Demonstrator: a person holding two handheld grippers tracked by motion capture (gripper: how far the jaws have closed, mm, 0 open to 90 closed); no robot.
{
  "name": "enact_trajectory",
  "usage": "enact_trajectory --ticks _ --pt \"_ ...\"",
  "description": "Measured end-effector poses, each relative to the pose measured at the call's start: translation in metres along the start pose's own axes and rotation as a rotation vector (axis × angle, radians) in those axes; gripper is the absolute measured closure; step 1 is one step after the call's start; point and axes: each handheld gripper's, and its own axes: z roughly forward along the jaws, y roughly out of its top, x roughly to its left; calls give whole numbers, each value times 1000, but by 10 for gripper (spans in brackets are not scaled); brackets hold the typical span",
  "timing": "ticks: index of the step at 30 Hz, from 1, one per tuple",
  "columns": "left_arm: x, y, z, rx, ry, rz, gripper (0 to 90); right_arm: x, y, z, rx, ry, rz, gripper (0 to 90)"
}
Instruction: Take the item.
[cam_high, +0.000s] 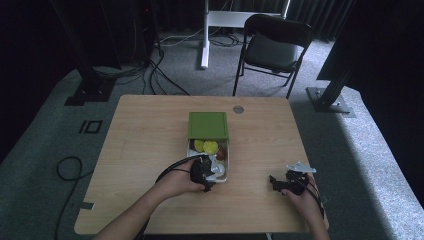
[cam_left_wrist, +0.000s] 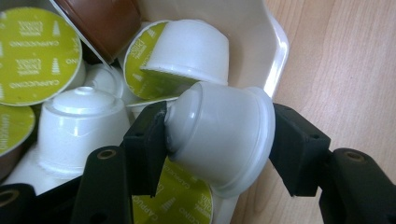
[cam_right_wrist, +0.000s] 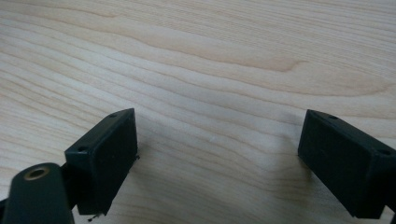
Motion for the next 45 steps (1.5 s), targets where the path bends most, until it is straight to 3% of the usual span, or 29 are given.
enact_trajectory --ticks 6,13,20,24,36,42,45 --pt "0 0 -1 -21 -14 25 445 0 0 0 0 0 0 115" --pt "-5 2 -4 -27 9 47 484 0 0 0 0 0 0 114" --pt "-2 0 -9 -48 -13 8 498 0 0 0 0 0 1 115" --pt "-3 0 -11 -47 -13 16 499 0 0 0 0 0 1 114" --pt "-3 -4 -19 -80 -17 -23 500 0 0 0 0 0 0 115" --pt "-5 -5 -27 -83 -10 -14 500 0 0 0 0 0 0 115" --pt "-5 -5 -33 -108 -9 -26 502 0 0 0 0 0 0 115"
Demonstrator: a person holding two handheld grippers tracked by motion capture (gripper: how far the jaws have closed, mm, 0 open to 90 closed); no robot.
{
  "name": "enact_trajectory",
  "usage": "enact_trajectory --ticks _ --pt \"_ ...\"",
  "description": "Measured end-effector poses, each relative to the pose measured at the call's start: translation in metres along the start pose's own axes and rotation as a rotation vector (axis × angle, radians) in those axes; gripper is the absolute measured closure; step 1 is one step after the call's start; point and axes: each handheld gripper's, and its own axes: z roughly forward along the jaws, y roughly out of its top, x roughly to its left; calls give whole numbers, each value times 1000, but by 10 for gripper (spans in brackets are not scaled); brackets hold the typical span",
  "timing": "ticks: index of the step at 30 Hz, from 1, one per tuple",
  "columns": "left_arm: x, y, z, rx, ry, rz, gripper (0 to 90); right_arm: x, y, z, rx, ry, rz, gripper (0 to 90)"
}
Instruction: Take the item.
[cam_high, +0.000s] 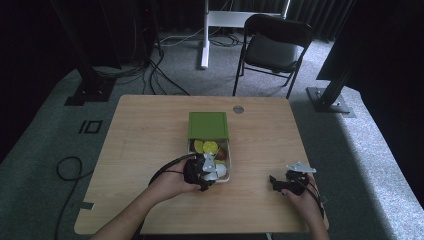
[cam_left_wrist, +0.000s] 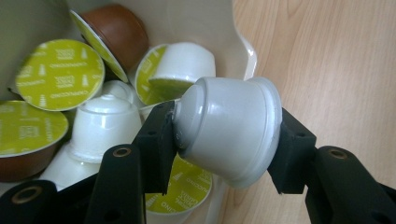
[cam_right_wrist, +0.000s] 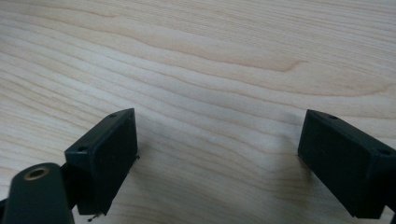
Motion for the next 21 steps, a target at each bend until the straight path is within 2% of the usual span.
enact_trajectory --ticks 6,8,13,15,20,21 --pt "4 1 -17 -71 29 -44 503 0 0 0 0 0 0 115" --pt "5 1 -21 -72 31 -48 504 0 0 0 0 0 0 115" --pt "7 0 -29 -113 57 -72 504 0 0 0 0 0 0 115" --pt "9 -1 -37 -139 83 -87 504 0 0 0 0 0 -1 115" --pt "13 -3 -47 -175 117 -109 504 0 0 0 0 0 -1 114" --pt "16 -5 -54 -205 131 -136 504 0 0 0 0 0 -1 115"
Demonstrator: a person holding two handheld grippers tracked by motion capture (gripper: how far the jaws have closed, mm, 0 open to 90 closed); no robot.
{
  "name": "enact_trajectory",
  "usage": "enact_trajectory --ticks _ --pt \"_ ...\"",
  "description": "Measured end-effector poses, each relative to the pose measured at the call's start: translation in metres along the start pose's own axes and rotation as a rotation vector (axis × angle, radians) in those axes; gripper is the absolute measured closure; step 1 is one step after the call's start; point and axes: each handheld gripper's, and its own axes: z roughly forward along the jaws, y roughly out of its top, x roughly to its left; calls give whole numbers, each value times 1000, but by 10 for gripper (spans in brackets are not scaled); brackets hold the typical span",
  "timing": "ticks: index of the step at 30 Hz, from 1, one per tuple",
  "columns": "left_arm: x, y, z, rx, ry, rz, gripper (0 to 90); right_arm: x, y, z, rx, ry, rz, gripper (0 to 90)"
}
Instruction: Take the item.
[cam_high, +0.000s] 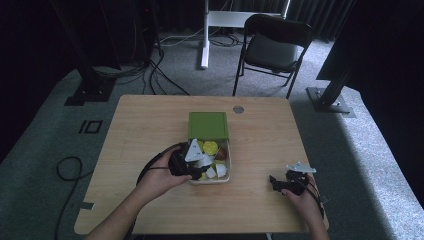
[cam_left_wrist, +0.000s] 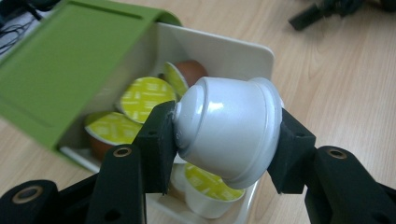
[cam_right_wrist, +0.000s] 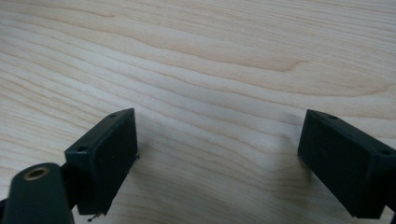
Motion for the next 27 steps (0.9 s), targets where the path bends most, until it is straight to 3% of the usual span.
enact_trajectory --ticks 7,10,13,16,20,22,27 --pt "19 -7 -18 -59 77 -66 505 0 0 0 0 0 0 115" --pt "31 -16 -28 -92 110 -128 505 0 0 0 0 0 0 114" --pt "37 -22 -32 -109 126 -156 505 0 0 0 0 0 1 115" --pt "46 -35 -36 -126 155 -203 505 0 0 0 0 0 0 114" --pt "52 -46 -37 -137 186 -236 505 0 0 0 -1 0 -2 114" --pt "58 -61 -36 -147 215 -275 505 0 0 0 0 0 1 115" --pt "63 -82 -33 -158 231 -336 505 0 0 0 0 0 1 115"
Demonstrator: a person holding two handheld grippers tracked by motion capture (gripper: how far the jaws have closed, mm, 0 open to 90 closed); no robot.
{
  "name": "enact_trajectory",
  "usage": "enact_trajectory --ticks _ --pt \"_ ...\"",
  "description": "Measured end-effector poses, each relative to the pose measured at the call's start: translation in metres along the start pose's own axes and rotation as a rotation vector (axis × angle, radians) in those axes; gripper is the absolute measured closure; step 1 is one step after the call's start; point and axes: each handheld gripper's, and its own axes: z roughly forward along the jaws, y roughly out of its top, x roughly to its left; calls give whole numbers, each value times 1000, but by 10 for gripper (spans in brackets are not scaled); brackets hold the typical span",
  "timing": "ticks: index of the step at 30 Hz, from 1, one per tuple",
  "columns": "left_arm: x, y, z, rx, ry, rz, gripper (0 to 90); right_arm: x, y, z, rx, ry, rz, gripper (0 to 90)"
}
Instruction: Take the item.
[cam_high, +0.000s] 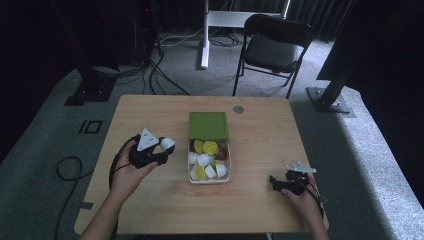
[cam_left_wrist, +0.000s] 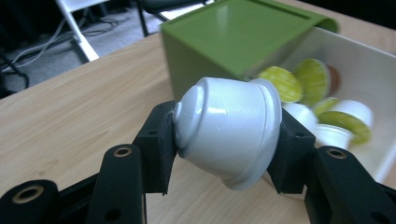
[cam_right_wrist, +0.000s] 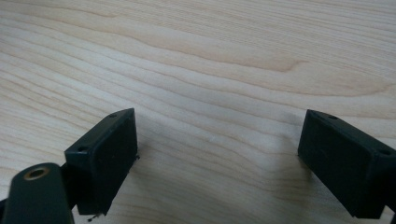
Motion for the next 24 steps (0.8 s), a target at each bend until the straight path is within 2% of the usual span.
enact_trajectory --ticks 1,2,3,4,7,8,11,12,13,15,19,21,24 --pt "4 -6 2 3 3 -24 505 0 0 0 0 0 0 115" --pt "8 -15 5 4 25 -36 505 0 0 0 0 0 0 114" --pt "8 -15 5 4 25 -36 505 0 0 0 0 0 0 114" --pt "12 -22 7 1 36 -59 506 0 0 0 0 0 0 115" --pt "17 -29 10 0 49 -72 505 0 0 0 0 0 0 115" --pt "21 -36 14 1 62 -90 505 0 0 0 0 0 0 115" --pt "24 -39 15 -4 68 -102 505 0 0 0 0 0 0 114" --pt "30 -47 20 -3 84 -130 505 0 0 0 0 0 0 115" --pt "32 -49 22 -4 84 -139 505 0 0 0 0 0 0 115" --pt "35 -54 26 -2 101 -142 505 0 0 0 1 -1 -1 115" --pt "40 -60 36 11 98 -151 505 0 0 0 1 -1 0 114" --pt "44 -64 42 15 91 -180 506 0 0 0 1 -1 -1 115" --pt "47 -69 49 24 93 -192 505 0 0 0 1 -1 0 114"
